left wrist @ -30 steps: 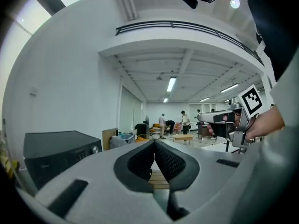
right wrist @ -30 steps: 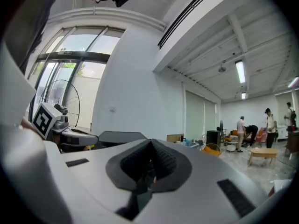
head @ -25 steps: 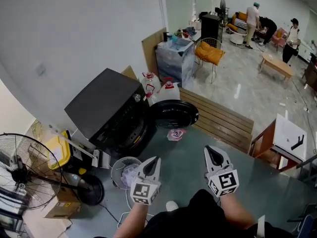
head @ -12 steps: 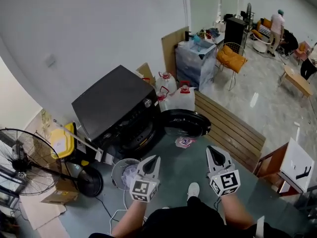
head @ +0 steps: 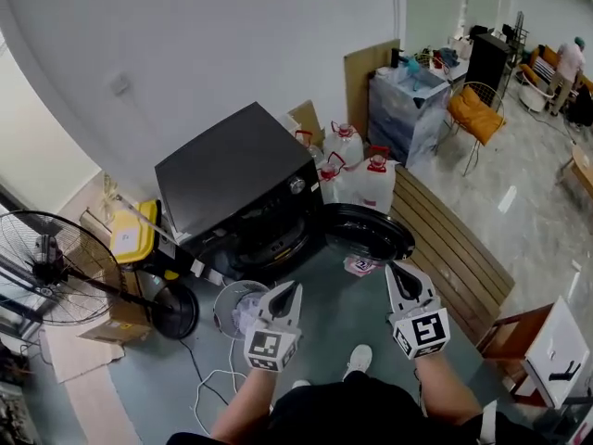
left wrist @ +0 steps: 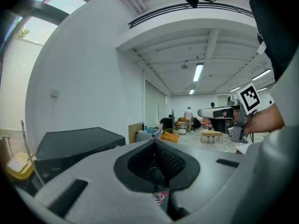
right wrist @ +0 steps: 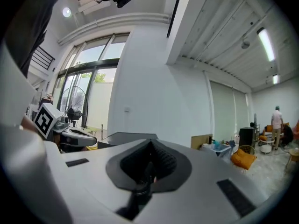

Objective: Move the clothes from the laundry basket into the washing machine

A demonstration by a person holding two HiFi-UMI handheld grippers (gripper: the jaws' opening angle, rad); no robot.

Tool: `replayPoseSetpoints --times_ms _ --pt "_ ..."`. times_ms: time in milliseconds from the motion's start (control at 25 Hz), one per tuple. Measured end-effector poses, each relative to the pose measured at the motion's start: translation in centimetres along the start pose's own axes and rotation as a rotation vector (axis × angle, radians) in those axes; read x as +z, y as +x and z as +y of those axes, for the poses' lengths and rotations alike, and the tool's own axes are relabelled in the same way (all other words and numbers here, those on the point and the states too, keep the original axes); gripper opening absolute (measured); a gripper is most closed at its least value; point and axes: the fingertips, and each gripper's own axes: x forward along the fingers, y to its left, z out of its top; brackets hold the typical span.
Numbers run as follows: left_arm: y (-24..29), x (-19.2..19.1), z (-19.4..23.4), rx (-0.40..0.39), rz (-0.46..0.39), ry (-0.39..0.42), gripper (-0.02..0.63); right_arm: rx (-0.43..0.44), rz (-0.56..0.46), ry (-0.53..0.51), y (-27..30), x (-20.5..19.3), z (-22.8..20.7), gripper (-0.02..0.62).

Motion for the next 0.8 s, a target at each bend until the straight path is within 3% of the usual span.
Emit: replayPoseSetpoints --times_ms 400,600,800 --pt "-2.0 -1.6 4.6 0.179 0.04 -0.036 0.005 0.199 0.024 0.008 6.3 -1.7 3.0 0.005" --pt "-4.6 -4.0 8.9 0.263 0.055 -0.083 0.005 0.305 0.063 -0.015 11.0 -2.8 7.8 0.005" --pt "-7.7 -5.7 14.8 0.355 0.054 -0.126 0.005 0.42 0.059 -0.04 16.5 -1.4 14.8 0.005"
